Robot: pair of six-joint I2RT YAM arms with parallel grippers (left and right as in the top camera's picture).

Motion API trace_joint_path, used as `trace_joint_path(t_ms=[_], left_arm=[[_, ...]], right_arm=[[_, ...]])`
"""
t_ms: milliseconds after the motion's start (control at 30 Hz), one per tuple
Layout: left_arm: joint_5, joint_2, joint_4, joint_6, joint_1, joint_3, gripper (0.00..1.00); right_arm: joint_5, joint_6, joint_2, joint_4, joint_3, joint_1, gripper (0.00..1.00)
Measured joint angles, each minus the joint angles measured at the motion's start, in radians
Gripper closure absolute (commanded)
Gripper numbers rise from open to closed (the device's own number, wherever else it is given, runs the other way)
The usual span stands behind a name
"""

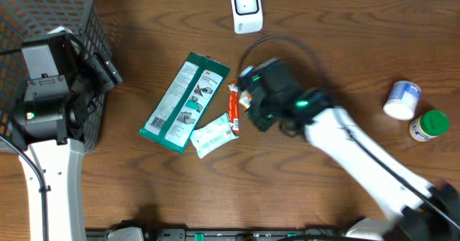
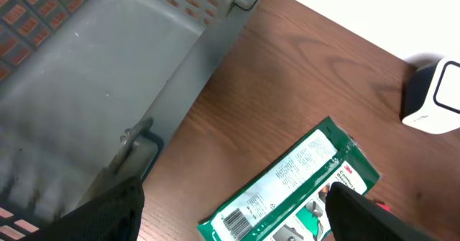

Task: Scan the item barcode

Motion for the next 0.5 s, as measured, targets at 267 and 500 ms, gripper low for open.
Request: trace_joint_path(t_ms=[267,500], left_arm=[[0.0,0.0,0.0,0.0,0.0,0.0,0.17],[0.0,0.0,0.0,0.0,0.0,0.0,0.17]], right_arm=[[-0.622,-0.008,-0.084,-0.15,0.008,-0.285,0.99],[-0.972,-0.039,-0.08,-0.176,-0.045,-0.433,0.99]])
